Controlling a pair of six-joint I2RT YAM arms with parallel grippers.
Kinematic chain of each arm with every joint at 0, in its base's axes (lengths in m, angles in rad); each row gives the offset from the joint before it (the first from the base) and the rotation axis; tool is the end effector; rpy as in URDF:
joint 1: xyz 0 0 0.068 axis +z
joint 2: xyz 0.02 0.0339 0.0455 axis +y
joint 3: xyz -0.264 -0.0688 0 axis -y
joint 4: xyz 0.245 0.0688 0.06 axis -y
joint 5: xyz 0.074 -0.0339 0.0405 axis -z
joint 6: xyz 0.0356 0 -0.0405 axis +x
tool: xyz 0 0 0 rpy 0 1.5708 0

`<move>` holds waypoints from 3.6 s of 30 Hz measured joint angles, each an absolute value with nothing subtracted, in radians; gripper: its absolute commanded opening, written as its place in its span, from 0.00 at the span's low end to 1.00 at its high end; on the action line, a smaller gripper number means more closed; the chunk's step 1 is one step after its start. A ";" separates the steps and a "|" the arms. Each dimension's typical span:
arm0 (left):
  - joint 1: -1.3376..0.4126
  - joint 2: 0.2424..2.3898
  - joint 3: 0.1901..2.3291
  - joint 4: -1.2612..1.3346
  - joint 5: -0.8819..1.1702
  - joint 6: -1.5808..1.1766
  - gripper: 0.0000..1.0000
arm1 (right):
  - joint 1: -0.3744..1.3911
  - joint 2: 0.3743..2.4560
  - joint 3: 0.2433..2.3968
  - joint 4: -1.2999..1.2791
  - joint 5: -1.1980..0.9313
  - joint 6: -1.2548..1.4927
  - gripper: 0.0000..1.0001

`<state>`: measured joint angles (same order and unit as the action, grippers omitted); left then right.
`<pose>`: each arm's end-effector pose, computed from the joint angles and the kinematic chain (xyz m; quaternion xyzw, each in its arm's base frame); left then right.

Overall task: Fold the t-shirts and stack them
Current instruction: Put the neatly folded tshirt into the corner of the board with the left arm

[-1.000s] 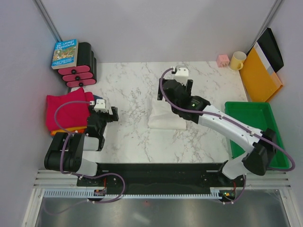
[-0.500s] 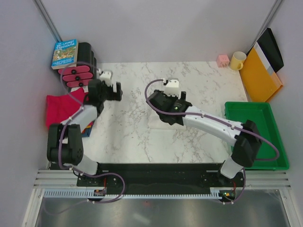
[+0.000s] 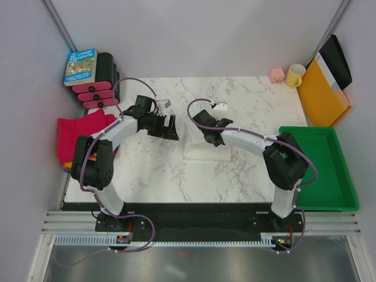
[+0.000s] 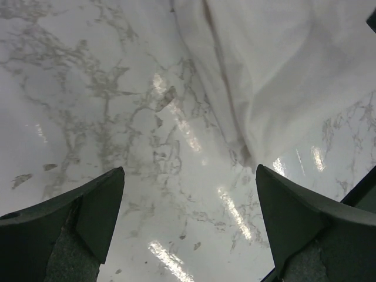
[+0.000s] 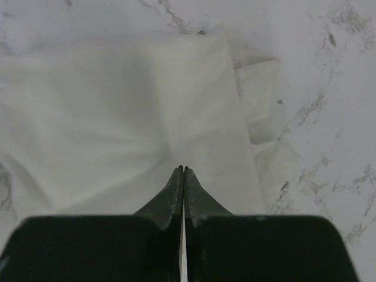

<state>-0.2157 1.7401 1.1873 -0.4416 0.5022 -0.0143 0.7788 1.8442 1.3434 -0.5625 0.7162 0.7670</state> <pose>0.3498 -0.0942 0.2079 0.1636 0.9169 -0.2682 0.2462 0.2897 0.2531 0.2146 0.0826 0.9071 -0.0787 0.4052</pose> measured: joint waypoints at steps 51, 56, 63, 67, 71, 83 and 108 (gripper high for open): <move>-0.394 1.972 1.343 -0.446 0.281 -0.200 0.84 | 0.754 2.061 1.395 -0.281 0.498 0.839 0.00; -0.389 1.993 1.361 -0.445 0.302 -0.204 0.80 | 0.754 2.042 1.348 -0.225 0.498 0.872 0.00; -0.383 2.013 1.375 -0.422 0.361 -0.212 0.80 | 0.754 2.033 1.324 -0.194 0.498 0.890 0.00; -0.384 2.016 1.372 -0.408 0.380 -0.213 0.68 | 0.754 2.033 1.324 -0.194 0.498 0.891 0.00; -0.385 2.018 1.353 -0.383 0.399 -0.218 0.49 | 0.754 2.034 1.325 -0.192 0.493 0.896 0.00; -0.390 2.024 1.324 -0.364 0.436 -0.226 0.02 | 0.757 2.038 1.325 -0.183 0.484 0.906 0.00; -0.404 1.664 1.319 -0.624 0.106 0.165 0.02 | 0.808 1.609 1.313 -0.292 0.561 0.722 0.57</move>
<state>-0.4038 1.6642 1.3190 -0.6243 0.1062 0.1654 0.8078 1.6093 1.3132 -0.2916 0.5606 0.7219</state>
